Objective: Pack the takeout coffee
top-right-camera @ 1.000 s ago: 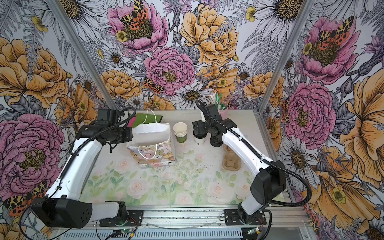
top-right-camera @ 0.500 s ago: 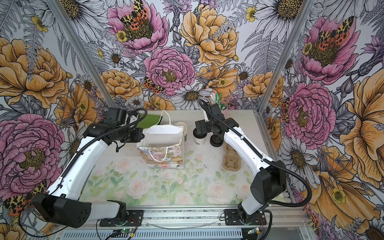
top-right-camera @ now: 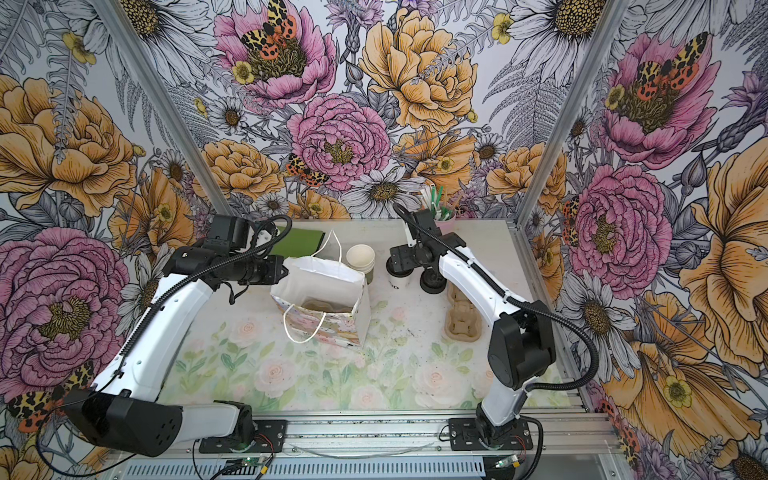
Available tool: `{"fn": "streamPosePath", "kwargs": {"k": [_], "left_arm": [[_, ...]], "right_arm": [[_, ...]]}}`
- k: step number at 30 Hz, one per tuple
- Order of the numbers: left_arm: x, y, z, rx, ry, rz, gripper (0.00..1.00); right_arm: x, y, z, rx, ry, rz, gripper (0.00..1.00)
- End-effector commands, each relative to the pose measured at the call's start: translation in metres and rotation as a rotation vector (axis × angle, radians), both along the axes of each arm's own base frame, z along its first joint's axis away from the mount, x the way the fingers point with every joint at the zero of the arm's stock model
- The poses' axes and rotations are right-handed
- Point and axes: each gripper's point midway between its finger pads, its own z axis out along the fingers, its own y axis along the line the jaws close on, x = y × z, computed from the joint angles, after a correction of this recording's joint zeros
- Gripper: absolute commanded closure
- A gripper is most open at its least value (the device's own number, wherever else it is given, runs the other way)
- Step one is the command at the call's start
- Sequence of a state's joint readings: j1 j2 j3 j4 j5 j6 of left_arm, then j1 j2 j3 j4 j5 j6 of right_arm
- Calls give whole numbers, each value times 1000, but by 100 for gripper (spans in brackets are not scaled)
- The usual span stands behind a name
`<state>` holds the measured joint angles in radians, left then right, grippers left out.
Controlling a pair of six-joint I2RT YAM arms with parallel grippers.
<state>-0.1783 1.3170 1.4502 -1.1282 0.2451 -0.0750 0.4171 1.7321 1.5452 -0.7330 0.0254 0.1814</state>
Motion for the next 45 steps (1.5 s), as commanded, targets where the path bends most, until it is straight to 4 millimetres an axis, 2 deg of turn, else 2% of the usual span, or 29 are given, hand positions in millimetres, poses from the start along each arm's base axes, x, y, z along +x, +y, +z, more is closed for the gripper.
{"fn": "streamPosePath", "kwargs": {"k": [1, 11, 22, 45], "left_arm": [[-4, 1, -1, -6, 1, -7, 100], [-1, -1, -9, 11, 18, -9, 100], [0, -5, -9, 12, 16, -19, 99], [3, -8, -10, 7, 9, -19, 98]], "right_arm": [[9, 9, 2, 24, 5, 34, 1], [26, 20, -24, 9, 58, 63, 1], [28, 22, -45, -20, 109, 82, 1], [31, 25, -69, -57, 183, 115, 1]]}}
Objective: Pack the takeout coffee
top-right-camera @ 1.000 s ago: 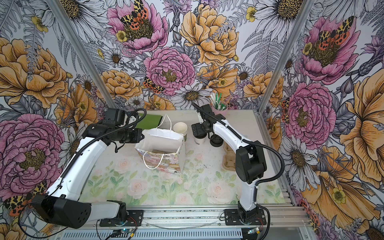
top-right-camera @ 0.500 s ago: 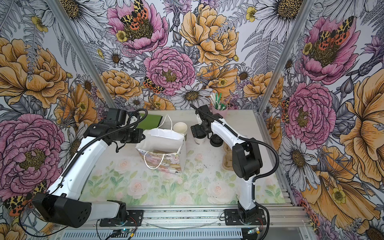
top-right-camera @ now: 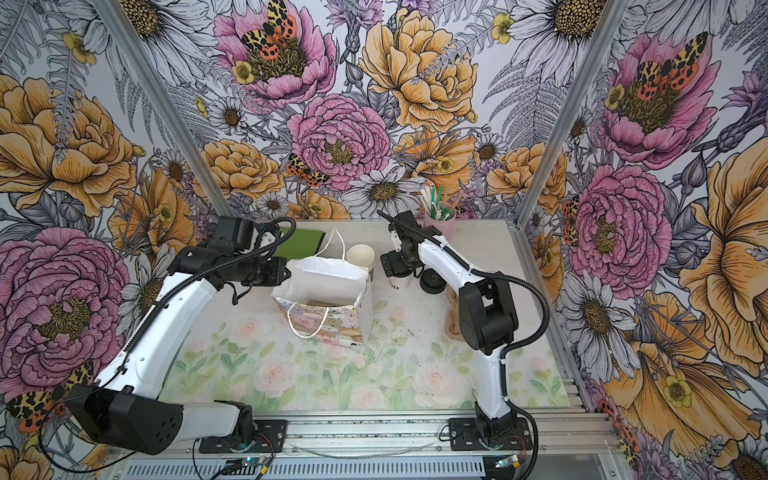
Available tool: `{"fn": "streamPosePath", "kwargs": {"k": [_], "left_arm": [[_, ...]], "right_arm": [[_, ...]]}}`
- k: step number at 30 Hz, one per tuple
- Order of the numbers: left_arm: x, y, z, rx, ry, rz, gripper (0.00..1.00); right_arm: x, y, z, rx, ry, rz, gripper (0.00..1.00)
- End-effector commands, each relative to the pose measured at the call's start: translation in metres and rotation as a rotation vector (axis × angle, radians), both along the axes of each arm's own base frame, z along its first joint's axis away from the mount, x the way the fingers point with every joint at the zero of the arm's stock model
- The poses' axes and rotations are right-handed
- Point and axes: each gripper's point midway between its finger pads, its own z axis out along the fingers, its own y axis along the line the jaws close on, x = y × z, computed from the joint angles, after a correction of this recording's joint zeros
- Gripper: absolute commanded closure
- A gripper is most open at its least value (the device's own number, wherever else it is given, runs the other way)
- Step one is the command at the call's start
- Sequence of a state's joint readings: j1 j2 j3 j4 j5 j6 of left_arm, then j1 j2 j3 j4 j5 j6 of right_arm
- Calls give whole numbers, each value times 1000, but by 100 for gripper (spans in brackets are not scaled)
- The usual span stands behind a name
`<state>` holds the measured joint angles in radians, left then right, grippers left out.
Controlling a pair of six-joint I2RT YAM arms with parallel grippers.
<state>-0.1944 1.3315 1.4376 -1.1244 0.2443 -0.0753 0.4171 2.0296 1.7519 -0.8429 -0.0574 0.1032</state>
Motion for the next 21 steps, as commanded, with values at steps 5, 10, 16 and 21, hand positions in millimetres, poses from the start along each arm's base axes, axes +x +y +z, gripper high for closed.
{"fn": "streamPosePath", "kwargs": {"k": [5, 10, 16, 21], "left_arm": [[4, -2, -2, 3, -13, -3, 98], [3, -2, -2, 5, -15, -4, 98], [4, -2, -3, 7, -14, -3, 98], [5, -3, -2, 3, -12, -4, 98]], "right_arm": [[8, -1, -2, -6, -1, 5, 1], [9, 1, -6, -6, 7, 7, 0], [9, 1, -11, -8, 19, 9, 3], [9, 1, -13, -12, 21, 8, 8]]}}
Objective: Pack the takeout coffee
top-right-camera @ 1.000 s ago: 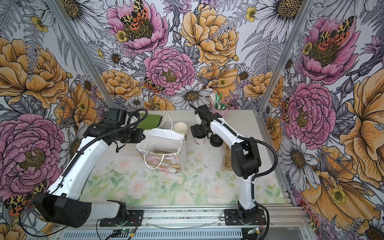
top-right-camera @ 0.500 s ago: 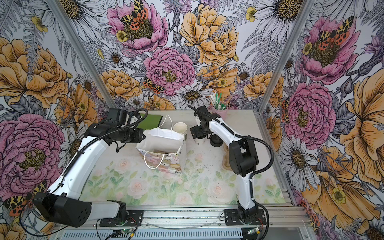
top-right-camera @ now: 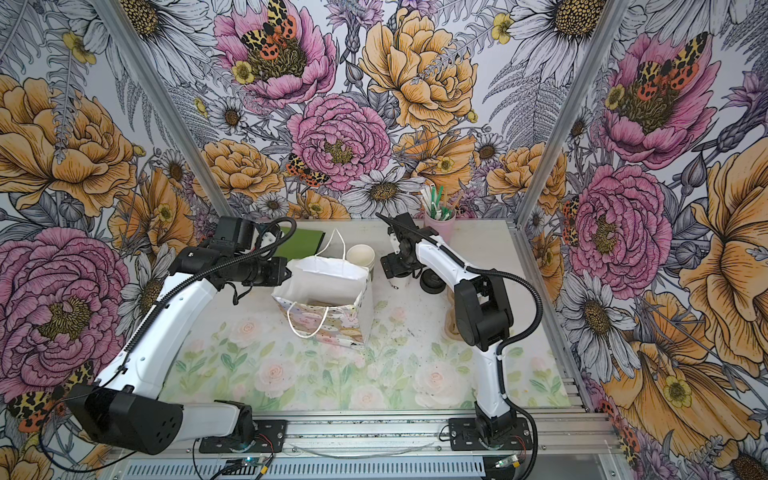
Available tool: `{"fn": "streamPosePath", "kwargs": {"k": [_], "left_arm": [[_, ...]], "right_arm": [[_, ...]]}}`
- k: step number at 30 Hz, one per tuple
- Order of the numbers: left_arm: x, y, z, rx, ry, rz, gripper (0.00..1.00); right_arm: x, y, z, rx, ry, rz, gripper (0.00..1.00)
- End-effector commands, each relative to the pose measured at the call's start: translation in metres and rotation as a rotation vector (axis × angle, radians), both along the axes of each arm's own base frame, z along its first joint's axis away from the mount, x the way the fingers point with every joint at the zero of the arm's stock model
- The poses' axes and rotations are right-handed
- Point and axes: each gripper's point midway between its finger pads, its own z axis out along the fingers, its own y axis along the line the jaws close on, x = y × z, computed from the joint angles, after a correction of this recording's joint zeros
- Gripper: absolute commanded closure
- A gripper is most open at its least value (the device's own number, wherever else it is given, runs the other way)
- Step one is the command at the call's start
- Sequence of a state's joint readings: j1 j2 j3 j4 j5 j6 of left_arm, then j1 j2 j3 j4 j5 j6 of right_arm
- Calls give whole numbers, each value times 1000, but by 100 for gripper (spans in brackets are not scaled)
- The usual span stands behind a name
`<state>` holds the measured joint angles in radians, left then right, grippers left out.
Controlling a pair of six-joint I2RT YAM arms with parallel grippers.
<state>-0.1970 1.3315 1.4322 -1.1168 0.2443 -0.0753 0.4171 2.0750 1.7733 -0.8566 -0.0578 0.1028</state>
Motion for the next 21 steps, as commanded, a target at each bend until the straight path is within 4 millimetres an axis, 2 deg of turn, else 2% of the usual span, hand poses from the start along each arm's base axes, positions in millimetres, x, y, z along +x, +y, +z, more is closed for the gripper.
{"fn": "streamPosePath", "kwargs": {"k": [1, 11, 15, 21], "left_arm": [[4, -2, -2, 4, -9, 0, 98], [6, -4, -2, 1, -10, -7, 98], [7, -7, -2, 0, -8, -13, 98], [8, -12, -1, -4, -12, -25, 98]], "right_arm": [[7, 0, 3, 3, -13, 8, 9], [6, -2, 14, 0, -34, 7, 14], [3, -5, 27, 1, -55, 5, 14], [-7, -12, 58, 9, -105, -2, 14]]}}
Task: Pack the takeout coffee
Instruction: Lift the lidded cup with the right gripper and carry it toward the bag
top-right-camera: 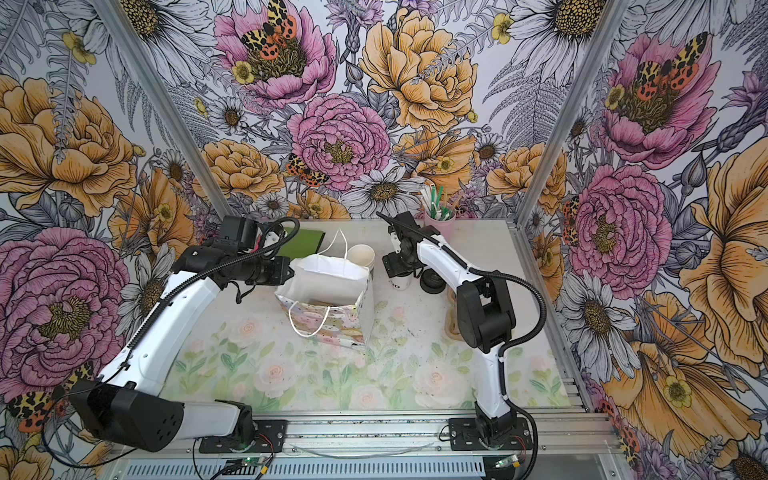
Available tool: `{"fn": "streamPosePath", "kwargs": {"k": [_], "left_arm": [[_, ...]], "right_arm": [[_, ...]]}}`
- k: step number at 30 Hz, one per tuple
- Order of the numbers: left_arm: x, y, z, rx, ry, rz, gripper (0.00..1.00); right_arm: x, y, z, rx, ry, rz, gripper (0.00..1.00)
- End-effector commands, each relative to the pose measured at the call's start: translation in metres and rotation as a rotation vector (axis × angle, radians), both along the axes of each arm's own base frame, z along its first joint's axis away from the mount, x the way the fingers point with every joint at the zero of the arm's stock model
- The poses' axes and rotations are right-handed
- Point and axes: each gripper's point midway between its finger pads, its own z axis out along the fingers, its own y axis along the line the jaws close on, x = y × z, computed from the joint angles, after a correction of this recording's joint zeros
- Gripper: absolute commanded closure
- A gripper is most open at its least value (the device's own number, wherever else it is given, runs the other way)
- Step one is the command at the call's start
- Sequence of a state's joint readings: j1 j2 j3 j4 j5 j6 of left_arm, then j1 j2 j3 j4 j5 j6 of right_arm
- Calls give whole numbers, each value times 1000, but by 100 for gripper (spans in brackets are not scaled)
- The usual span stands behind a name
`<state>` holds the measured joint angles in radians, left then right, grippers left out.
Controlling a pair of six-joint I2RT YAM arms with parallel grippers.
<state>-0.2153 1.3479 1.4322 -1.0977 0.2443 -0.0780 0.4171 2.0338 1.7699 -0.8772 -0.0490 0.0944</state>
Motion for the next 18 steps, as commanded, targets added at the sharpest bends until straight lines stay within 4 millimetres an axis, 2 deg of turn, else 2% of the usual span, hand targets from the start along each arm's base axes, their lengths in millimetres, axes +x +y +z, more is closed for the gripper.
{"fn": "streamPosePath", "kwargs": {"k": [1, 13, 18], "left_arm": [[4, -6, 2, -3, -13, -12, 98], [7, -13, 0, -4, -11, -26, 98], [8, -16, 1, -7, -15, -32, 98]], "right_arm": [[-5, -9, 46, 16, -92, -6, 14], [-32, -20, 93, 42, -139, -11, 14], [-50, -21, 127, 88, -181, -3, 14]]}}
